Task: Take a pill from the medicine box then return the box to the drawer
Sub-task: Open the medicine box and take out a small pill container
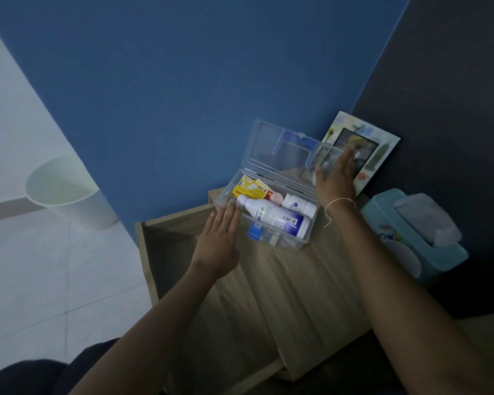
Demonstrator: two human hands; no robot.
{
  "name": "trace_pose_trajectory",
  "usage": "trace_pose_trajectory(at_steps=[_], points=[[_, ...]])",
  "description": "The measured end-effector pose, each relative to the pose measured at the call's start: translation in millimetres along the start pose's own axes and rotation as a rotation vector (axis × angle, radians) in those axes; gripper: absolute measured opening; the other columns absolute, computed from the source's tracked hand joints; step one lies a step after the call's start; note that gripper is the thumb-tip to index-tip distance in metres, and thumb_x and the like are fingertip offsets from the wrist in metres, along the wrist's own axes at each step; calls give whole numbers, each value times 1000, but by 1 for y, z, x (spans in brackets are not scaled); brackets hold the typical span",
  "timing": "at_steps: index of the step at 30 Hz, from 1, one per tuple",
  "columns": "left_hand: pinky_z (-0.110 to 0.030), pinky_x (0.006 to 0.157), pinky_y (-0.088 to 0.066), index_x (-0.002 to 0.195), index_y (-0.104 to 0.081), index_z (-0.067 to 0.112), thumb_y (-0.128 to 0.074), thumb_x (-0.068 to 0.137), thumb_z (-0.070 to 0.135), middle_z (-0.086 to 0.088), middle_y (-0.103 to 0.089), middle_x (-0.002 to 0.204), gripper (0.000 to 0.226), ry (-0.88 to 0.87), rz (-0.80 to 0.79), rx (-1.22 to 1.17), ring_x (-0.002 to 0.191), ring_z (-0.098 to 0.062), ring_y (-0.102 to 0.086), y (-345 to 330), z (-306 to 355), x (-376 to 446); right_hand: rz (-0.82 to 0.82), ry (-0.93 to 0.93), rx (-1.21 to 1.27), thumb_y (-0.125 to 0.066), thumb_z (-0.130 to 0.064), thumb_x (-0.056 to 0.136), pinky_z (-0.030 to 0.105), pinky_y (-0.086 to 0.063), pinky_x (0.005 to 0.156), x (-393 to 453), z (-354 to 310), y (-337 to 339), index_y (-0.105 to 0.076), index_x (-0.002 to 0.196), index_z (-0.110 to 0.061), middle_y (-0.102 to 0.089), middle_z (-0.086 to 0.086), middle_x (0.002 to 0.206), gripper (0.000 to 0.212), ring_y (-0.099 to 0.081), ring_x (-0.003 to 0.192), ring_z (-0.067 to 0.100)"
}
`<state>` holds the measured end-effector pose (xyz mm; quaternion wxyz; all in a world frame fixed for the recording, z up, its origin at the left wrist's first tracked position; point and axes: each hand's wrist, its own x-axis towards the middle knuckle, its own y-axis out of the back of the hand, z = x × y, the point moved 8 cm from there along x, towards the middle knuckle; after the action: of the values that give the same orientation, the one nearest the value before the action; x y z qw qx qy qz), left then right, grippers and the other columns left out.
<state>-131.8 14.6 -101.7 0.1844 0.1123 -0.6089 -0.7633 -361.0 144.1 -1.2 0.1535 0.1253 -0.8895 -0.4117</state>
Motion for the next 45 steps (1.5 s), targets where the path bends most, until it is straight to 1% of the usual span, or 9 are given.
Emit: trace_pose_trajectory(at_steps=[12, 18, 25, 29, 32, 35, 39, 43, 45], points=[[-44, 122, -1, 149, 15, 14, -49, 84, 15, -7, 15, 161, 92, 19, -27, -13, 147, -24, 15, 4, 5, 1, 33, 125, 44, -45, -29, 98, 40, -7, 122, -42, -2, -1, 6, 150, -9, 6, 12, 162, 76, 5, 149, 27], [-42, 118, 4, 148, 18, 16, -47, 81, 8, -6, 20, 160, 94, 35, 0, -21, 147, -24, 16, -4, 8, -6, -127, -20, 61, -42, -36, 98, 41, -20, 117, -85, 22, -33, 6, 151, -16, 1, 5, 163, 74, -7, 149, 25], [-44, 118, 3, 148, 19, 16, -48, 82, 8, -5, 20, 160, 95, 28, -20, 6, 146, -26, 17, -1, 7, -5, -279, -144, 237, -26, -47, 99, 51, -53, 91, -109, 32, -49, -12, 151, -21, -44, 15, 144, 59, -59, 116, 30], [-48, 118, 2, 150, 14, 17, -44, 88, 11, -6, 16, 161, 85, 50, -26, -48, 147, -29, 16, 5, 10, -5, -90, -170, 352, -30, -41, 100, 22, -51, 70, -149, 51, -42, -37, 140, -30, -61, 4, 126, 42, -60, 96, 5], [-49, 121, -8, 150, -8, 16, -46, 92, 16, -9, -6, 162, 69, 36, 43, -124, 149, -29, 0, 17, 18, -7, 20, -198, 208, -37, -30, 100, 28, -45, 95, -194, 78, -49, -40, 141, -15, -52, 8, 141, 44, -51, 122, 13], [-47, 117, -26, 143, -35, 14, -50, 93, 21, -11, -36, 152, 53, -53, 159, -148, 142, -28, -29, 34, 36, -5, -99, -36, -82, -43, -26, 99, 41, -27, 117, -215, 74, -74, -41, 141, -10, -38, 11, 151, 45, -35, 141, 25], [-45, 105, -41, 134, -49, 13, -52, 93, 20, -11, -53, 137, 42, -128, 201, -194, 123, -28, -51, 48, 55, 16, -183, 137, -390, -34, -36, 99, 48, -15, 120, -214, 67, -92, -40, 143, -14, -35, 11, 154, 49, -26, 145, 26], [-45, 99, -42, 128, -54, 13, -49, 94, 18, -12, -58, 129, 35, -129, 192, -227, 117, -31, -52, 58, 60, 55, -168, 220, -397, -33, -35, 95, 50, -32, 113, -216, 65, -95, -59, 127, -10, -59, 14, 135, 48, -50, 130, 30], [-42, 94, -44, 123, -59, 13, -49, 94, 17, -12, -61, 124, 31, -114, 154, -224, 113, -33, -55, 59, 60, 79, -105, 285, -380, -36, -32, 92, 46, -31, 109, -218, 64, -95, -63, 120, -8, -65, 14, 125, 46, -58, 122, 30]])
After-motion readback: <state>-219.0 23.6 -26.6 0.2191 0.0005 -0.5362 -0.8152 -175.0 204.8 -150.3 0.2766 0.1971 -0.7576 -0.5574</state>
